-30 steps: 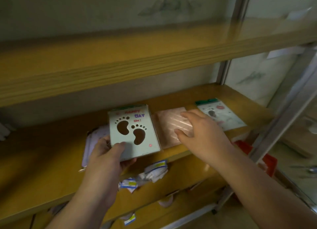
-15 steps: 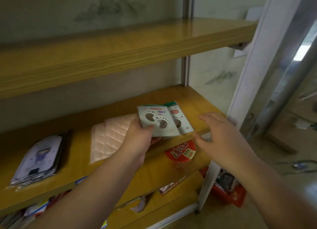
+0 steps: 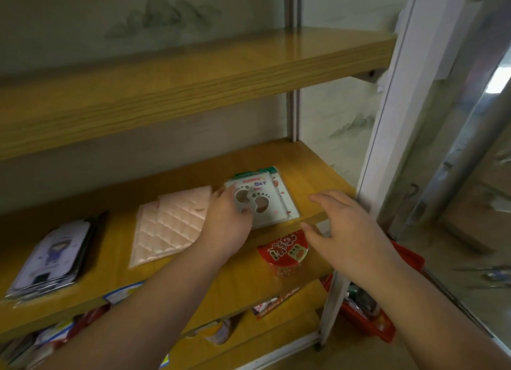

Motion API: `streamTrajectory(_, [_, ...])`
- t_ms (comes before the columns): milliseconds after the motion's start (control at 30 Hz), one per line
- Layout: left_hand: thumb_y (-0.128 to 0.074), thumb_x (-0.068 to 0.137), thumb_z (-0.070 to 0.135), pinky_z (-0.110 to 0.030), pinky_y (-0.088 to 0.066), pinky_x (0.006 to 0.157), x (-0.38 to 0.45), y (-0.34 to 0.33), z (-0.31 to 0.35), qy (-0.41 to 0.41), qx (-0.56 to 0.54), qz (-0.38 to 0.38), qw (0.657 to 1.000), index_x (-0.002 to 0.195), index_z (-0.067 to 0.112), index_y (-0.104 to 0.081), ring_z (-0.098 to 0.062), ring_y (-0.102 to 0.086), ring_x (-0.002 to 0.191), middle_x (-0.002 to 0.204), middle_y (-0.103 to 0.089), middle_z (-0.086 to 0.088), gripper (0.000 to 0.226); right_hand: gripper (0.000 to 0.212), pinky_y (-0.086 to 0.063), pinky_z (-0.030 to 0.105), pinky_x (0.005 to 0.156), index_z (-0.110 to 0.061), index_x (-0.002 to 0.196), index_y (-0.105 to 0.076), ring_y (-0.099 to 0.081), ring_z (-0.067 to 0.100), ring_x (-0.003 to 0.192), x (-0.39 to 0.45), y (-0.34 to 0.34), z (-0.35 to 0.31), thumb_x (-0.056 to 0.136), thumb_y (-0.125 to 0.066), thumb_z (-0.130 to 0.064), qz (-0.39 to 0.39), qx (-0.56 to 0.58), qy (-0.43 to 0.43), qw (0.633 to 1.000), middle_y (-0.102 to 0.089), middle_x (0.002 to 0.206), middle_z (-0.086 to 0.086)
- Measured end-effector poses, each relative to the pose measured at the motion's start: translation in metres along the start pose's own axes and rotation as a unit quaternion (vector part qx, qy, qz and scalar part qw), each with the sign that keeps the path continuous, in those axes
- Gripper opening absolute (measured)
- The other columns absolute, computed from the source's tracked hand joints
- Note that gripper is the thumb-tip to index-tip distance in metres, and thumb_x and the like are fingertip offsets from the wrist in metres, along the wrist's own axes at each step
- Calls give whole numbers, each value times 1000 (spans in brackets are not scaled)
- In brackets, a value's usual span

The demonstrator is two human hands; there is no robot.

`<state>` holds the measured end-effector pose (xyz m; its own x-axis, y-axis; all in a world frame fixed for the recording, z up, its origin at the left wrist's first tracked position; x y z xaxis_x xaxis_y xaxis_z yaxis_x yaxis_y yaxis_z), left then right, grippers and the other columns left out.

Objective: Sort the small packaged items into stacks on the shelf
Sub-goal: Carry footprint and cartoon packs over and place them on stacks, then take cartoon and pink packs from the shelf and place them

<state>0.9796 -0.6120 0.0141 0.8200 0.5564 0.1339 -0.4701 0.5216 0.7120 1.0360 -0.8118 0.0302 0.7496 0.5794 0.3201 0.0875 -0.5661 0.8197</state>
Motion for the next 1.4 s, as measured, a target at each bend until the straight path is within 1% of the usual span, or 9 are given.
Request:
streamTrajectory(133, [-61, 90, 20, -34, -32, 116, -13, 20, -5, -36, 100, 3, 994, 145, 13, -46, -24, -39, 139, 150, -46, -8, 58, 59, -38, 9, 80, -32, 141, -44, -44, -4, 108, 10, -10, -11, 88, -59, -50, -15, 29, 13, 999, -50, 134, -16])
streamTrajectory(200, [-59, 93, 28, -32, -19, 119, -19, 38, -14, -43, 159, 27, 986, 149, 16, -42, -22, -26, 148, 159, -37, -4, 60, 58, -47, 18, 86, -30, 142, -45, -49, 2, 113, 16, -17, -19, 89, -58, -49, -18, 42, 23, 999, -49, 136, -15])
streamTrajectory(300, [-58, 91, 29, -26, -10, 115, -32, 63, -24, -52, 213, 40, 975, 148, 16, -44, -23, -25, 148, 158, -39, -5, 60, 55, -48, 32, 99, -28, 141, -47, -49, 9, 124, 25, -28, -37, 90, -58, -48, -16, 40, 42, 998, -49, 139, -11])
streamTrajectory(433, [-57, 84, 29, -40, -24, 118, -55, 92, -42, -54, 254, 43, 965, 143, 14, -50, -27, -29, 146, 153, -45, -8, 62, 47, -49, 30, 96, -25, 134, -54, -54, 13, 119, 36, -42, -71, 91, -59, -43, 11, 42, 80, 996, -56, 132, -7])
streamTrajectory(667, [-61, 88, 24, -38, -31, 114, -94, 166, -100, 22, 258, 107, 960, 143, 14, -49, -24, -34, 143, 150, -48, -6, 58, 43, -45, 27, 86, -26, 129, -58, -58, 15, 109, 33, -80, -148, 89, -61, -40, -16, 35, 142, 989, -60, 125, -6])
streamTrajectory(1000, [-60, 91, 32, -36, -29, 114, -177, 280, -197, 100, 244, 179, 948, 151, 19, -37, -24, -29, 146, 153, -46, -3, 65, 42, -45, 31, 92, -20, 128, -61, -56, 19, 115, -4, -135, -278, 88, -63, -35, -67, 24, 197, 978, -60, 128, -1])
streamTrajectory(1100, [-61, 91, 32, -32, -29, 112, -210, 315, -224, 92, 241, 197, 946, 149, 17, -40, -21, -30, 146, 152, -47, -3, 64, 40, -47, 36, 93, -19, 125, -61, -55, 21, 116, -19, -153, -330, 87, -65, -32, -77, 28, 210, 974, -60, 125, 0])
streamTrajectory(1267, [-60, 91, 32, -21, -23, 108, -272, 365, -270, 73, 195, 184, 960, 150, 25, -39, -10, -30, 144, 153, -44, 5, 63, 42, -46, 30, 89, -22, 128, -59, -55, 17, 115, -54, -187, -420, 89, -63, -36, -89, 33, 229, 969, -58, 128, -3])
streamTrajectory(1400, [-62, 91, 32, -10, -32, 97, -324, 412, -313, 81, 169, 181, 965, 146, 26, -44, -3, -54, 120, 145, -51, 7, 58, 45, -40, 23, 92, -31, 132, -54, -50, 7, 116, -91, -217, -488, 90, -57, -46, -116, 41, 259, 958, -54, 130, -13])
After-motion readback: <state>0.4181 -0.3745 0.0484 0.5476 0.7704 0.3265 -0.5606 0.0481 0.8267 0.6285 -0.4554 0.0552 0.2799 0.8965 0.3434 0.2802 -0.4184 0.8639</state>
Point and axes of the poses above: each hand's wrist, its own x-axis towards the middle knuckle, its own y-axis out of the back of the hand, z = x × y, the point moved 8 cm from there along x, towards the middle knuckle
